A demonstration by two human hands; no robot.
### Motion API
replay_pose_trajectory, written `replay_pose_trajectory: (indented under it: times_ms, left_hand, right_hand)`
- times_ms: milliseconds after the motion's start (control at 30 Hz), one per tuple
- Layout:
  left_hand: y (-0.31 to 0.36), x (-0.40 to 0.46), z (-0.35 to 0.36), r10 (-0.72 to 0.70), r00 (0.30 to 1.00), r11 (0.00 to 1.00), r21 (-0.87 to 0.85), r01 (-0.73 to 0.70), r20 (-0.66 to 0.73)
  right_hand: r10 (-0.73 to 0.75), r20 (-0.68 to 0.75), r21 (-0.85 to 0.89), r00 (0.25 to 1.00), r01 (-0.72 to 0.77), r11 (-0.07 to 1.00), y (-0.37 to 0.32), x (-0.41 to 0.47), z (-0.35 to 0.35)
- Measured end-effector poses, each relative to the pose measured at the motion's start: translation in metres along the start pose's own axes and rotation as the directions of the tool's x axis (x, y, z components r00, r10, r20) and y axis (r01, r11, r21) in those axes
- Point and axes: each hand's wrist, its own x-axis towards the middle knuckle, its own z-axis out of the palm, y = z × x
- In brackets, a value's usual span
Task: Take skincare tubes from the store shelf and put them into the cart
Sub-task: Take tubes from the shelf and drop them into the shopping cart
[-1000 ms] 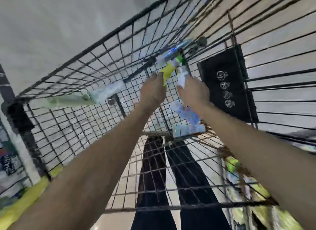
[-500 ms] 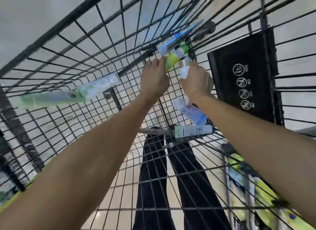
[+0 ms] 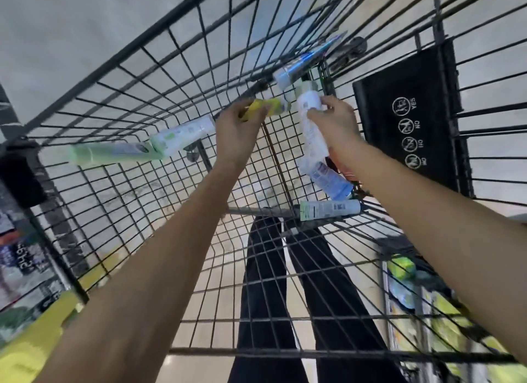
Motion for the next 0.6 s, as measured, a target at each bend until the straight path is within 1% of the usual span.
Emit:
replay_pose_trajectory:
  times_ms: [33,100,167,200,267,400,467,533,600]
  left_hand:
    - [0.003,-0.003,-0.007,-0.025,1.000,0.999,-0.037,0.025,-0.005]
    - [0.009,-0.013,-0.022,-0.036,0.999,0.995,-0.090,0.037,0.016]
    - [0.017,-0.029,-0.036,-0.040,0.998,0.988,-0.146,0.046,0.044]
    - [0.023,-0.038,-0.042,-0.057,0.997,0.983,-0.170,0.064,0.049]
    - [0.038,-0.057,-0.055,-0.112,0.993,0.973,-0.196,0.118,0.041]
    - [0.081,-0.102,-0.083,-0.159,0.987,0.936,-0.315,0.157,0.018]
    - [0.104,-0.127,-0.098,-0.198,0.980,0.887,-0.424,0.183,0.008]
    - [0.126,-0.151,-0.112,-0.240,0.971,0.805,-0.557,0.202,0.005]
    - [0.148,-0.173,-0.126,-0.270,0.963,0.730,-0.653,0.204,0.000]
  right_hand:
    - [0.048,0.046,0.127,0.998,-0.054,0.990,0.000,-0.003,-0.006]
    - [0.115,0.218,0.357,0.969,-0.189,0.915,-0.007,-0.023,-0.019]
    - [0.099,0.376,0.488,0.921,-0.288,0.824,-0.012,-0.047,-0.032]
    - [0.065,0.439,0.516,0.896,-0.311,0.798,-0.012,-0.058,-0.039]
    - [-0.023,0.516,0.554,0.856,-0.313,0.772,-0.015,-0.083,-0.052]
    - [-0.107,0.566,0.556,0.817,-0.284,0.781,-0.029,-0.138,-0.078]
    - [-0.127,0.607,0.558,0.785,-0.306,0.771,-0.038,-0.167,-0.092]
    - [-0.127,0.637,0.548,0.761,-0.330,0.769,-0.047,-0.195,-0.108]
    - [-0.117,0.680,0.509,0.724,-0.351,0.786,-0.058,-0.223,-0.124]
